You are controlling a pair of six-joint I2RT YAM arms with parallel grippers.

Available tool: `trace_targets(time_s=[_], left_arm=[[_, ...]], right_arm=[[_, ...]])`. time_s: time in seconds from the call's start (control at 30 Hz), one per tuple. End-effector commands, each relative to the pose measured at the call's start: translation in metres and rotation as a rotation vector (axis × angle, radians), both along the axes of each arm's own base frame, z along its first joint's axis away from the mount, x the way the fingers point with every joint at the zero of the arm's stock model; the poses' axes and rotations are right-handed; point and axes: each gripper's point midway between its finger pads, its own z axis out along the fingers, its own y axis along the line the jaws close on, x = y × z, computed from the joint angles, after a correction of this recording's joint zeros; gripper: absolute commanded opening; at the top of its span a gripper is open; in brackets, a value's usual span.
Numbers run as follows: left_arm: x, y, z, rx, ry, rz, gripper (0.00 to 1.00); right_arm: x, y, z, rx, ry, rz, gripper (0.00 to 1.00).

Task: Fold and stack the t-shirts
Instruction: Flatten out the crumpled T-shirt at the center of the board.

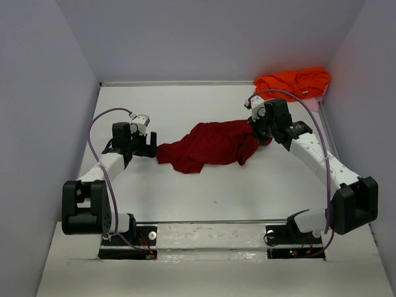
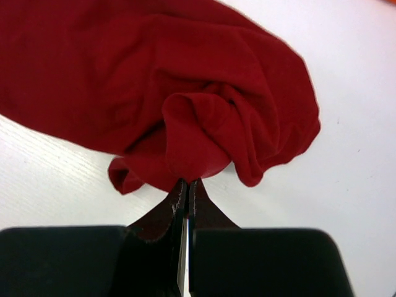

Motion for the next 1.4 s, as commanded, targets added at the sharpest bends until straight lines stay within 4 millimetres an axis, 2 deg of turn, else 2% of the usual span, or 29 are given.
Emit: trace_targets(time_s=[0.0,0.07,0.37,0.47,0.53,0.57,0.63,0.7,0.8,0.9,1.0,1.1,1.13,1.2,1.23,1.27,1.3,1.33,1.37], left_arm=[[0.013,-0.012,0.016,-0.072,-0.009,-0.034,0.95],[0.014,-0.013,0.014,-0.077,-0.002,-0.036,0.94],[0.012,-0.033,0.004,-0.169,0.068,-0.114,0.91],[0.009,-0.038,-0.002,-0.183,0.109,-0.145,0.76],[0.008,-0.041,-0.003,-0.2,0.118,-0.158,0.69],[0.007,-0.043,-0.004,-0.205,0.123,-0.166,0.61],[0.007,-0.045,-0.007,-0.215,0.136,-0.175,0.54],[0.009,-0.045,-0.01,-0.214,0.142,-0.176,0.4],[0.003,-0.046,-0.016,-0.218,0.178,-0.181,0.34],[0.001,-0.047,-0.018,-0.222,0.191,-0.192,0.15],[0.001,-0.047,-0.02,-0.221,0.2,-0.195,0.0],[0.0,-0.047,-0.022,-0.216,0.206,-0.198,0.0],[0.001,-0.045,-0.022,-0.21,0.203,-0.194,0.06],[0.003,-0.043,-0.021,-0.198,0.197,-0.184,0.07],[0.002,-0.043,-0.021,-0.198,0.2,-0.184,0.14],[0.002,-0.043,-0.021,-0.198,0.199,-0.189,0.28],[0.002,-0.043,-0.021,-0.199,0.201,-0.19,0.43],[0.003,-0.042,-0.023,-0.195,0.204,-0.181,0.64],[0.003,-0.042,-0.023,-0.194,0.204,-0.179,0.7]], right_arm=[[0.002,-0.001,-0.009,-0.003,-0.014,0.005,0.0],[0.001,-0.007,-0.013,-0.011,-0.021,-0.008,0.0],[-0.003,-0.011,-0.014,-0.011,-0.036,-0.006,0.0],[-0.003,-0.012,-0.013,-0.011,-0.041,-0.007,0.0],[-0.003,-0.012,-0.013,-0.011,-0.041,-0.007,0.0],[-0.003,-0.012,-0.013,-0.01,-0.041,-0.005,0.0],[-0.003,-0.012,-0.014,-0.011,-0.041,-0.004,0.0],[-0.004,-0.012,-0.014,-0.012,-0.042,-0.003,0.0],[-0.003,-0.012,-0.015,-0.015,-0.04,-0.006,0.0],[-0.003,-0.012,-0.017,-0.016,-0.035,-0.004,0.0],[-0.003,-0.012,-0.018,-0.018,-0.036,-0.005,0.0],[-0.002,-0.016,-0.02,-0.023,-0.031,-0.013,0.0],[-0.002,-0.016,-0.02,-0.024,-0.032,-0.012,0.0],[-0.003,-0.015,-0.02,-0.018,-0.03,-0.009,0.0],[-0.003,-0.015,-0.02,-0.017,-0.031,-0.008,0.0],[-0.004,-0.014,-0.021,-0.015,-0.027,-0.007,0.0],[-0.004,-0.014,-0.021,-0.014,-0.026,-0.006,0.0],[-0.004,-0.014,-0.021,-0.013,-0.024,-0.007,0.0],[-0.004,-0.014,-0.021,-0.014,-0.026,-0.006,0.0]])
